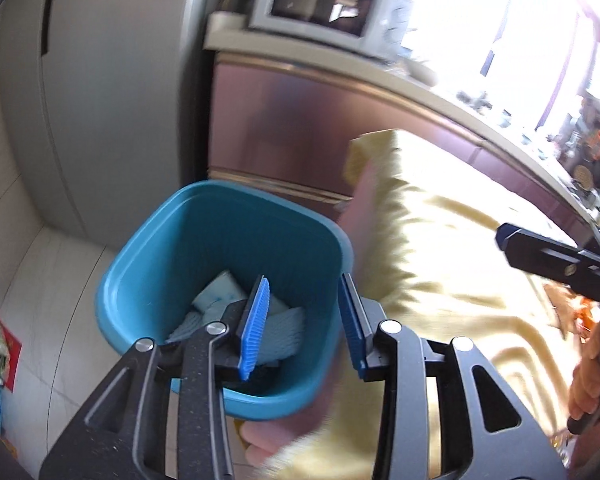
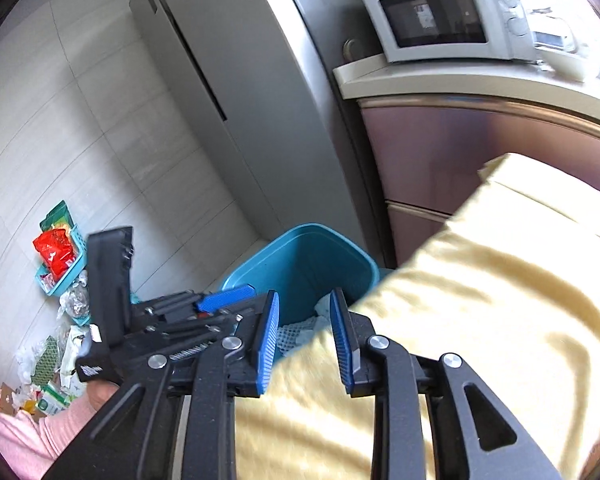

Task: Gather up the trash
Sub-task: 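Move both grippers back over the trash on the table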

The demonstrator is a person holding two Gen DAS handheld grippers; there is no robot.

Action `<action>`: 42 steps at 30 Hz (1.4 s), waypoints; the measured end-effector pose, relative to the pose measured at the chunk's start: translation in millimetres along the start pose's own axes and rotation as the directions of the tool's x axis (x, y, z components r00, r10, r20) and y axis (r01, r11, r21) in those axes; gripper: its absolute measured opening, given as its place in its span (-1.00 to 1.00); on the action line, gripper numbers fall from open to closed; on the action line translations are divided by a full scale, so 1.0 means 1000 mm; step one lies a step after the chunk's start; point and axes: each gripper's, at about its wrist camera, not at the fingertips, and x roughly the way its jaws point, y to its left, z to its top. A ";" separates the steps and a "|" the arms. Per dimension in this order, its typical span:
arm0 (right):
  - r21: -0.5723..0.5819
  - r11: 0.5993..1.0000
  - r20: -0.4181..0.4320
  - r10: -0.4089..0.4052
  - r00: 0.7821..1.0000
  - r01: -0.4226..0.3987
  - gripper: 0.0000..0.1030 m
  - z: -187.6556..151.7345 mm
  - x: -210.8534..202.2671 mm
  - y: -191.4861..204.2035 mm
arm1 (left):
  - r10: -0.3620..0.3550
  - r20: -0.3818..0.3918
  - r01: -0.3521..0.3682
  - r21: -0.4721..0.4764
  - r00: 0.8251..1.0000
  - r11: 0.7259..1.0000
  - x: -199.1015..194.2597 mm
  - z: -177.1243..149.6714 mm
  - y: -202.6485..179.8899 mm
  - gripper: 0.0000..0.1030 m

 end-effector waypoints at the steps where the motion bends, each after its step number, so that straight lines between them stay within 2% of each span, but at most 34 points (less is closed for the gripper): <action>1: 0.006 1.000 0.011 -0.008 1.000 0.008 -0.50 -0.004 -0.009 -0.003 | -0.016 0.007 0.016 0.017 1.000 1.000 -0.004 0.001 -0.009 -0.29; 7: 0.045 0.995 0.082 -0.096 0.992 0.093 -0.43 -0.031 -0.068 -0.020 | -0.149 0.011 0.147 0.135 0.989 0.980 -0.020 -0.001 -0.072 -0.23; 12: 0.114 0.971 0.116 -0.221 0.968 0.208 -0.42 -0.060 -0.120 -0.045 | -0.269 -0.034 0.269 0.243 0.963 0.932 -0.022 -0.007 -0.134 -0.21; 16: 0.195 0.930 0.139 -0.341 0.930 0.312 -0.42 -0.087 -0.162 -0.068 | -0.336 -0.077 0.343 0.306 0.939 0.888 -0.019 -0.019 -0.183 -0.21; 19: 0.257 0.883 0.151 -0.438 0.886 0.392 -0.42 -0.104 -0.192 -0.088 | -0.378 -0.118 0.395 0.344 0.918 0.852 -0.017 -0.032 -0.220 -0.21; 23: 0.332 0.828 0.153 -0.520 0.840 0.452 -0.42 -0.129 -0.226 -0.114 | -0.409 -0.172 0.443 0.392 0.896 0.806 -0.011 -0.045 -0.260 -0.20; 27: 0.376 0.785 0.137 -0.572 0.809 0.491 -0.42 -0.143 -0.239 -0.134 | -0.408 -0.227 0.467 0.414 0.884 0.781 0.000 -0.055 -0.286 -0.18; 30: 0.398 0.768 0.127 -0.587 0.800 0.501 -0.42 -0.154 -0.244 -0.144 | -0.409 -0.253 0.481 0.432 0.876 0.763 0.007 -0.059 -0.301 -0.17; 33: 0.428 0.751 0.117 -0.598 0.793 0.503 -0.41 -0.166 -0.252 -0.153 | -0.431 -0.284 0.516 0.442 0.857 0.734 0.007 -0.065 -0.315 -0.17; 36: 0.468 0.753 0.130 -0.577 0.807 0.463 -0.37 -0.173 -0.259 -0.161 | -0.449 -0.319 0.550 0.446 0.835 0.706 0.008 -0.074 -0.329 -0.17; 42: 0.401 0.791 0.110 -0.542 0.833 0.462 -0.36 -0.163 -0.240 -0.157 | -0.452 -0.354 0.573 0.470 0.819 0.671 0.007 -0.090 -0.352 -0.17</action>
